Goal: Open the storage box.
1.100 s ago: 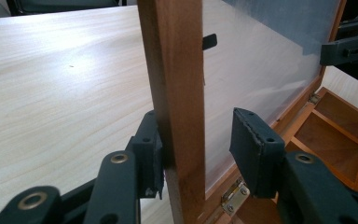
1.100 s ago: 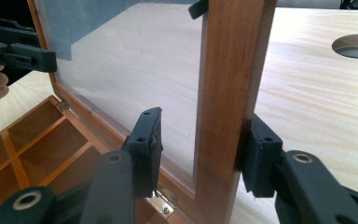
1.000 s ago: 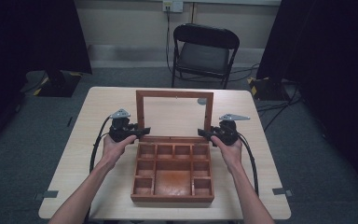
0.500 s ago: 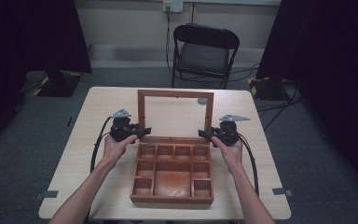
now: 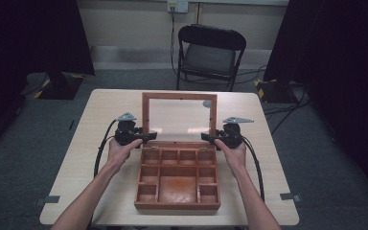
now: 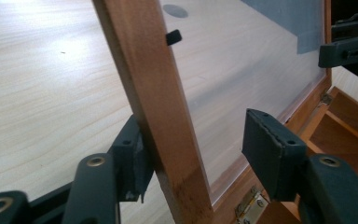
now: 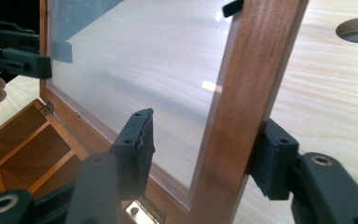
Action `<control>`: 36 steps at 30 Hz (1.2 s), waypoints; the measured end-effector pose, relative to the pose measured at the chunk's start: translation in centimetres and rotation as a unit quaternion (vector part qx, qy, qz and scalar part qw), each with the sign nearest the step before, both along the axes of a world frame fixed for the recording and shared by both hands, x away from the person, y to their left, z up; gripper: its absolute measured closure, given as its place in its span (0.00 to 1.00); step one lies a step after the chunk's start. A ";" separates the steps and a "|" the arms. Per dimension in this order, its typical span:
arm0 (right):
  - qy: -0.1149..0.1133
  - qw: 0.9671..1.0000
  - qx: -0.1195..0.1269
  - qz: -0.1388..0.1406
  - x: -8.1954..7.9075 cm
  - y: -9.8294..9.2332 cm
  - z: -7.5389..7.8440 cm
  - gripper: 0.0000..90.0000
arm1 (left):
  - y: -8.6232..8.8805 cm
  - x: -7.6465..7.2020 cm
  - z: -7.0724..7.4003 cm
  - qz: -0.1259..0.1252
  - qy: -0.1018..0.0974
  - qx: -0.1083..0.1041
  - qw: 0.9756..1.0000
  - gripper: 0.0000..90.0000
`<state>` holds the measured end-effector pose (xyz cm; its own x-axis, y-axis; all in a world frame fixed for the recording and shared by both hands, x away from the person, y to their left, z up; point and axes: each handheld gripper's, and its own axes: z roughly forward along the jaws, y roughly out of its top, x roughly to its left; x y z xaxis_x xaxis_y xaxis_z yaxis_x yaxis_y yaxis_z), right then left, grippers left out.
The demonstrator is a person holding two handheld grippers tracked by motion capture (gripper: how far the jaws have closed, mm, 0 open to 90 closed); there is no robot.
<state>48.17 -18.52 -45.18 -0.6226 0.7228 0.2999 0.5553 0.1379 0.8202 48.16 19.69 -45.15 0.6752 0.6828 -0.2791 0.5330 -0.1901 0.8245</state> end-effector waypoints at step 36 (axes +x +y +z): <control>0.045 0.998 -0.031 -0.026 0.7 0.8 -2.4 0.21 | 0.3 0.8 -2.6 0.023 0.069 0.009 0.997 0.29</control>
<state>48.90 -17.73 -47.59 -0.5554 0.7729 0.3067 0.6349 0.1559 0.7567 48.93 19.97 -47.72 0.5989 0.7182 -0.3544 0.6498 -0.1771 0.7392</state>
